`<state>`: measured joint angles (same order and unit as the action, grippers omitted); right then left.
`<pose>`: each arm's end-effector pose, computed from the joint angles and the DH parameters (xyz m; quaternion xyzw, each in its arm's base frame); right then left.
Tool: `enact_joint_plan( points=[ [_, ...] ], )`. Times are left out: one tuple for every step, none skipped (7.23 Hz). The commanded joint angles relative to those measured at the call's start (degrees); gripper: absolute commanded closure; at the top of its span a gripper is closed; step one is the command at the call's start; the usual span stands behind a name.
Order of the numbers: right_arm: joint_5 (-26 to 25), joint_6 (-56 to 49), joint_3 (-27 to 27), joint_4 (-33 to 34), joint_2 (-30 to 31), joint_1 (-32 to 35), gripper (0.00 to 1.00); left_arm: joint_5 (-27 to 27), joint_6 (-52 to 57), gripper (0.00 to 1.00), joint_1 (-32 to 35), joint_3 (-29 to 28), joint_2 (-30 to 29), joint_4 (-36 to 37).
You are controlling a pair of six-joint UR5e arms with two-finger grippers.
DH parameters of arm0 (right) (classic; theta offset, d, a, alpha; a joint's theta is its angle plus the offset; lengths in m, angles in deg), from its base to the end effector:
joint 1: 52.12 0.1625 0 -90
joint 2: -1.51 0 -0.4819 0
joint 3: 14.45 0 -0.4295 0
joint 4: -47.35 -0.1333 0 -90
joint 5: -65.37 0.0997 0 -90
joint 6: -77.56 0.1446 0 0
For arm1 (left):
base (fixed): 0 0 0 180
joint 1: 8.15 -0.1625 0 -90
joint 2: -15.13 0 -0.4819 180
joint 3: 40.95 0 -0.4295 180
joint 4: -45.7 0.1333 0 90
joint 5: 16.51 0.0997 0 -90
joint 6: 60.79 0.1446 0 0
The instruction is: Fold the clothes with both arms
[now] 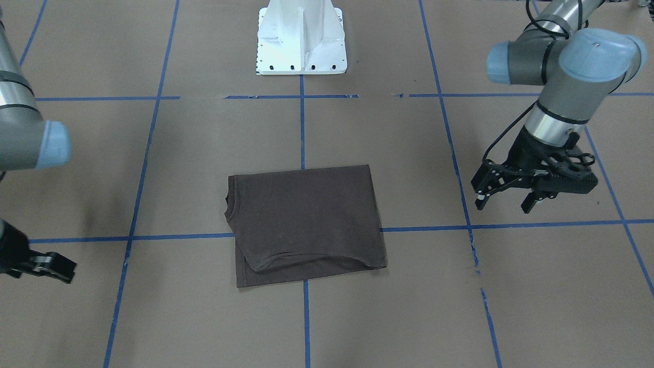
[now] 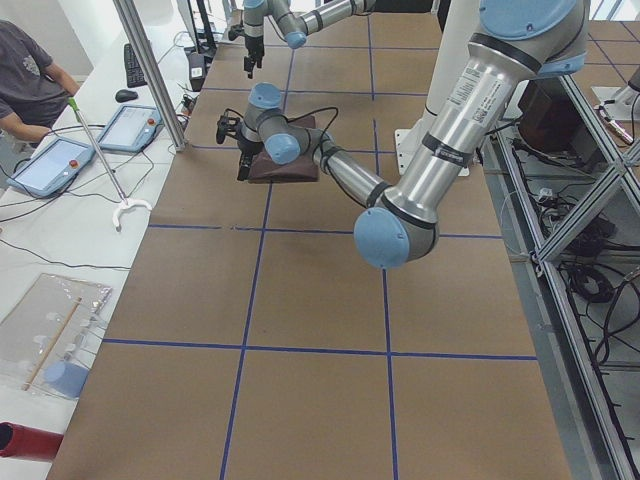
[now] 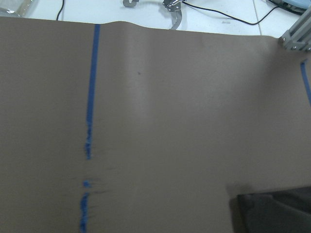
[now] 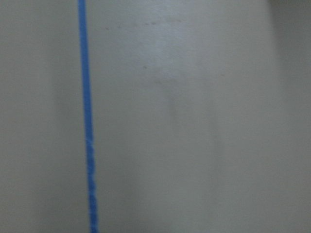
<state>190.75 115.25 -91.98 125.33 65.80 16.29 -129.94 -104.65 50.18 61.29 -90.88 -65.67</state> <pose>-0.2364 -0.7320 0.5624 0.0344 -0.3607 0.0644 0.9298 0.2909 -0.6159 0.4324 0.2119 0.3973 -0.0097 0.8928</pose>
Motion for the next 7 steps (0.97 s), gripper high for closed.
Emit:
enact_joint_plan(
  points=[
    [6.6, -19.76, -4.81, 0.42, 13.71, 9.94, 0.0, -7.8, 22.73, 0.0, 11.03, 5.6, 13.32, 0.18],
    [8.63, -27.85, -4.74, 0.59, 17.16, 13.73, 0.0, -10.47, 35.13, 0.0, 16.59, 5.34, 17.63, 0.62],
    [9.95, -32.54, -5.26, 0.85, 20.59, 17.59, 0.0, -10.49, 44.12, 0.0, 20.47, 4.99, 19.42, 2.1],
    [10.58, -33.29, -6.75, 0.51, 24.19, 19.11, 0.0, -10.75, 46.83, 0.0, 24.16, 4.64, 19.87, 6.38],
    [10.76, -32.25, -8.33, 1.11, 24.57, 21.13, 0.0, -10.84, 46.07, 0.0, 25.85, 4.12, 20.31, 6.86],
    [13.28, -30.24, -10.78, 5.99, 24.31, 23.41, 0.0, -10.76, 43.19, 0.0, 26.22, 1.85, 20.49, 6.51],
    [12.52, -29.44, -14.81, 5.96, 26.4, 23.87, 0.0, -10.58, 42.12, 0.0, 26.22, 0.61, 20.49, 5.81]
  ],
)
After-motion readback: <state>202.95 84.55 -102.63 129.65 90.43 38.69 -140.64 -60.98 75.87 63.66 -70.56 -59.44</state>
